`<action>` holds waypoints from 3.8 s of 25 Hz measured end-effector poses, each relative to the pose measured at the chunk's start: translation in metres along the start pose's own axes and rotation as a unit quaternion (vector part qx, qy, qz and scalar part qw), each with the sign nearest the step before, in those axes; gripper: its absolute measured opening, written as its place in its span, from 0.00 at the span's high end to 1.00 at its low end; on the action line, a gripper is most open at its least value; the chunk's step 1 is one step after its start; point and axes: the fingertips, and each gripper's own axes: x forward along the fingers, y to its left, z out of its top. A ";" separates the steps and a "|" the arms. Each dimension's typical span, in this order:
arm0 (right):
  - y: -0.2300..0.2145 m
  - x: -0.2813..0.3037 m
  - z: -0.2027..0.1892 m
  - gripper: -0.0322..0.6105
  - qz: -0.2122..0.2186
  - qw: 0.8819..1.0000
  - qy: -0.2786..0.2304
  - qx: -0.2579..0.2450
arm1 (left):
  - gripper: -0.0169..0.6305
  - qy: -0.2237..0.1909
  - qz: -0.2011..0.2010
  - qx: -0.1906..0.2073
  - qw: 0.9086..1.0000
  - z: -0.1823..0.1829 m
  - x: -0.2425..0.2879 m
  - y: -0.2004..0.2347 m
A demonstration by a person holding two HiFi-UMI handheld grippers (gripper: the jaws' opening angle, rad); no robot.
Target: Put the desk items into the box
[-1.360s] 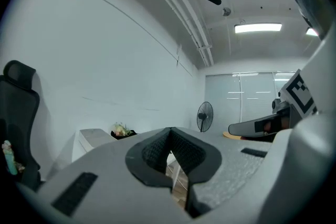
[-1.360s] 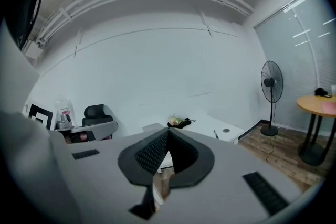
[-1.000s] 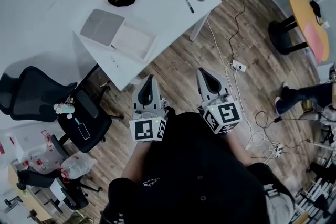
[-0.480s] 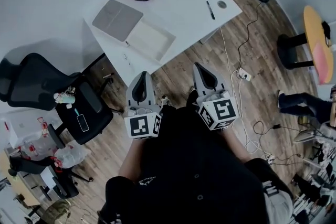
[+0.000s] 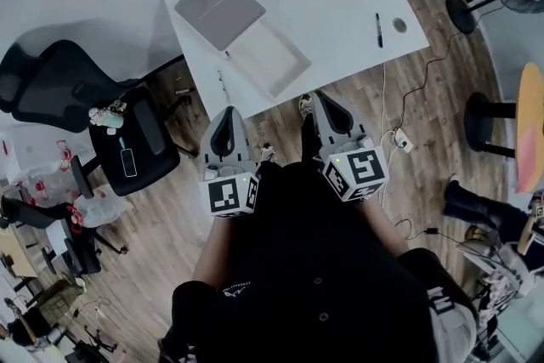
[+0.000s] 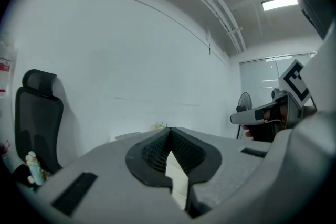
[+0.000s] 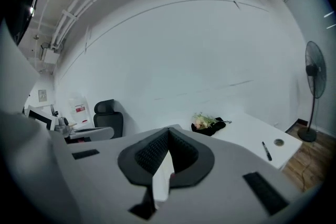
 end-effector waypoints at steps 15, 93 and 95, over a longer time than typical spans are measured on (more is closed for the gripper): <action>-0.021 0.126 0.023 0.95 0.156 0.984 0.068 -0.051 | 0.96 0.083 0.169 -0.010 0.982 -0.064 0.069 0.056; 0.026 0.114 -0.037 0.95 0.122 0.985 0.112 -0.040 | 0.89 0.208 0.140 -0.042 0.967 -0.143 0.046 0.101; 0.032 0.107 -0.037 0.95 0.111 0.988 0.104 -0.038 | 0.89 0.200 0.124 -0.027 0.972 -0.134 0.038 0.100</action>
